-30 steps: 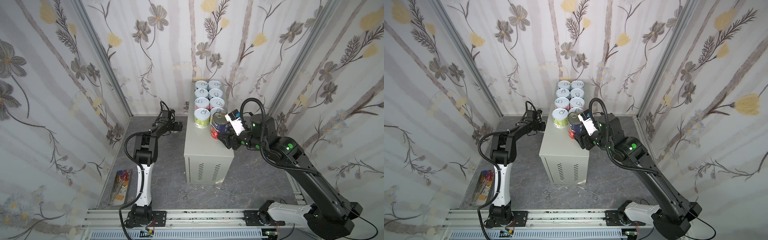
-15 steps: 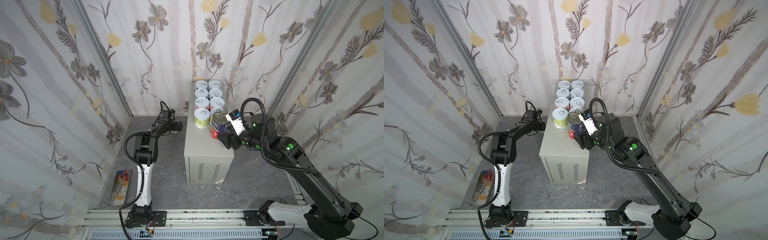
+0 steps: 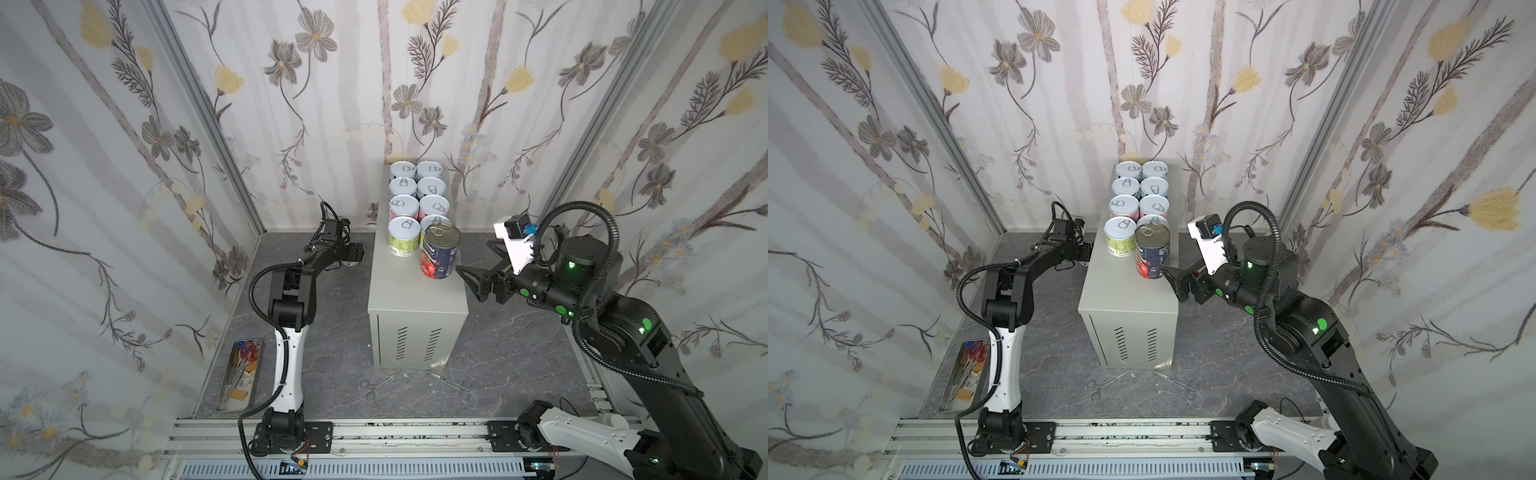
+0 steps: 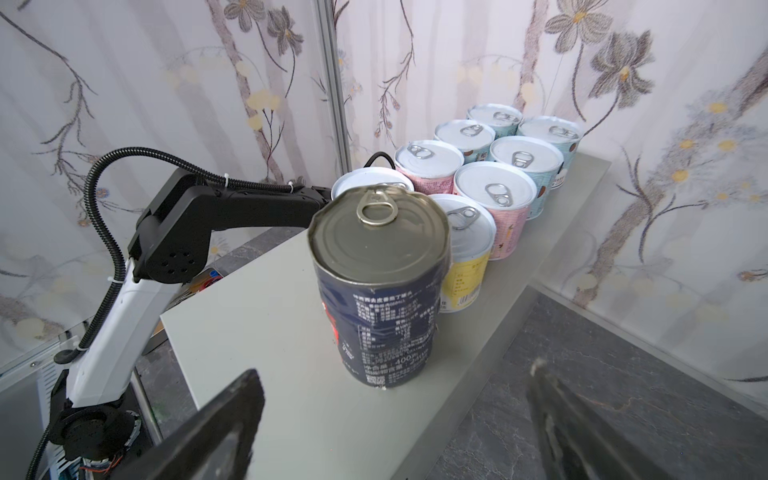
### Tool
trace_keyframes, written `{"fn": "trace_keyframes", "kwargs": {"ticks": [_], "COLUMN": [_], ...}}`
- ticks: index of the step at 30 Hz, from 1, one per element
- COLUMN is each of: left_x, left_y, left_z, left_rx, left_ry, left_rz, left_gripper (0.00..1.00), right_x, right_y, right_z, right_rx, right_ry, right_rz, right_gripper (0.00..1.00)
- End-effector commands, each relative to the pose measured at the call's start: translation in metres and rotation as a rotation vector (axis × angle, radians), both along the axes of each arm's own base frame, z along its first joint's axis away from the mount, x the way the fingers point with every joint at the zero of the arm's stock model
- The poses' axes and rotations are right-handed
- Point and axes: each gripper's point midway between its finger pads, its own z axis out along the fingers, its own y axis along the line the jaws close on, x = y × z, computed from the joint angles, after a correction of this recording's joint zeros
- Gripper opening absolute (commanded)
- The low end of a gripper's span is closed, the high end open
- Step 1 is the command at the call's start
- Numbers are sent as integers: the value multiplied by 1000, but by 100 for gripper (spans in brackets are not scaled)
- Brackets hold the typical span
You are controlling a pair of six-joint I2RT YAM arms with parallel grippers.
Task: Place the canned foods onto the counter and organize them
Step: 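Open the right gripper and pull it back from the blue can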
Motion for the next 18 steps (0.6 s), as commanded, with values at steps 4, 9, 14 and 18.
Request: {"fn": "trace_keyframes", "kwargs": {"ticks": [4, 9, 14, 18], "left_x": [-4, -10, -21, -29], "left_y": [0, 8, 13, 18], "left_z": [-8, -10, -4, 4], "left_rx": [7, 65, 91, 99], "left_ry": [42, 54, 41, 26], "left_rz": [28, 53, 49, 59], "left_gripper": [85, 80, 74, 69], "right_x": [1, 1, 5, 17], "right_y": [-14, -20, -34, -53], "right_z": [9, 13, 24, 39], "right_rx": [9, -7, -16, -2], "right_ry": [-63, -95, -179, -237], "right_rz": [-60, -80, -154, -259], "right_gripper": [99, 99, 100, 100]}}
